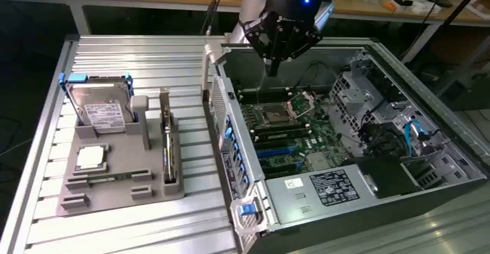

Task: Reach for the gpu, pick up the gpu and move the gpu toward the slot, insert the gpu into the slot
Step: 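Reach for the gpu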

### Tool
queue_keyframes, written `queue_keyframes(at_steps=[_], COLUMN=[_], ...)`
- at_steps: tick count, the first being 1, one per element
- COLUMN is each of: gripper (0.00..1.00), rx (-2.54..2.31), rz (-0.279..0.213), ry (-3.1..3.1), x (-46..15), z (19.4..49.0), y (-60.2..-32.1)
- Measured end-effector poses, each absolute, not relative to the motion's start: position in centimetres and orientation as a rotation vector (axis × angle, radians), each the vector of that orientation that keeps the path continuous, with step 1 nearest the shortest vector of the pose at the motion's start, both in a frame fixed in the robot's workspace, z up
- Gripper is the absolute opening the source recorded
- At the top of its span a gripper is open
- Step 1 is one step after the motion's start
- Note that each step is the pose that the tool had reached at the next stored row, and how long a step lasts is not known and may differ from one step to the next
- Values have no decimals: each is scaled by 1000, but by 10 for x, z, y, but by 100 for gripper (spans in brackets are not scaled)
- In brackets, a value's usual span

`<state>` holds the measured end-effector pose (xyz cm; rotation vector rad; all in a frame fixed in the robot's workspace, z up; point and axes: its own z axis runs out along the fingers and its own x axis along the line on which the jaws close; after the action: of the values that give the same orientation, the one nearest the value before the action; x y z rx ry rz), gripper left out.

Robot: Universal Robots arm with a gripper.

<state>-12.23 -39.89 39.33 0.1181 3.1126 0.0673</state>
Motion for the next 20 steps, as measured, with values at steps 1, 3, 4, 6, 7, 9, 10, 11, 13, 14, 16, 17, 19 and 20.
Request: queue_keyframes(at_steps=[1,3,4,6,7,9,10,11,13,14,16,17,19,20], gripper=[11,11,11,11,11,11,11,11,11,11,11,11,11,11], rx=[118,118,118,118,118,118,118,118,118,118,118,118,118,118], rz=[67,67,67,67,67,67,67,67,67,67,67,67,67,67], ry=[3113,3113,3113,3113,3113,3113,3113,3113,3113,3113,3113,3113,3113,3113], x=[-124,-131,-133,-138,-139,-146,-148,-151,-156,-158,-163,-165,-170,-172], z=[393,393,393,393,393,393,393,393,393,393,393,393,393,393], y=[-399,-399,-399,-399,-399,-399,-399,-399,-399,-399,-399,-399,-399,-399])
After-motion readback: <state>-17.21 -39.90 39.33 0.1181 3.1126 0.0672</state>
